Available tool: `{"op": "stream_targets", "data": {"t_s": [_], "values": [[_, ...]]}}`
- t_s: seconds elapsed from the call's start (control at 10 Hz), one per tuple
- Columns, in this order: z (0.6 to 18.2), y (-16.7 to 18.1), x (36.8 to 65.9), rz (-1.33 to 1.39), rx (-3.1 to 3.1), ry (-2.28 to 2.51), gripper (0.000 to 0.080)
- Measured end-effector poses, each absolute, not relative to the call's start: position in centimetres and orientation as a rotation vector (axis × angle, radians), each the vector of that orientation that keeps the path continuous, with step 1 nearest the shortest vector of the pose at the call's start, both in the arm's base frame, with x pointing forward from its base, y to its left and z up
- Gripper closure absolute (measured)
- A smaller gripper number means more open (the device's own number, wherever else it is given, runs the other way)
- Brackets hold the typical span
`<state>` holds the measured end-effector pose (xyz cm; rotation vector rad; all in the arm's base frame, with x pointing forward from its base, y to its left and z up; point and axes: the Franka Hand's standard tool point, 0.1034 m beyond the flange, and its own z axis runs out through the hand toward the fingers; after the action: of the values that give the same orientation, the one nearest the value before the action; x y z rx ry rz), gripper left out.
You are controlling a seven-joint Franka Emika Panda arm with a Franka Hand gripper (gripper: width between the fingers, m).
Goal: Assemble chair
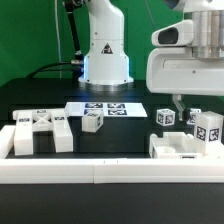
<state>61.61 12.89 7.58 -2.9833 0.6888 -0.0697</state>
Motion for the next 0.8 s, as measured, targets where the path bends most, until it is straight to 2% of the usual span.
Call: {"op": "stream_targets", "data": {"t_s": [0.3,0.8], "values": [[7.58,12.60,61.75,-0.088,-3.075,0.161,0.0151],[7.66,12.35,61.86,-0.094,-3.097,-0.287,0.0151]]}}
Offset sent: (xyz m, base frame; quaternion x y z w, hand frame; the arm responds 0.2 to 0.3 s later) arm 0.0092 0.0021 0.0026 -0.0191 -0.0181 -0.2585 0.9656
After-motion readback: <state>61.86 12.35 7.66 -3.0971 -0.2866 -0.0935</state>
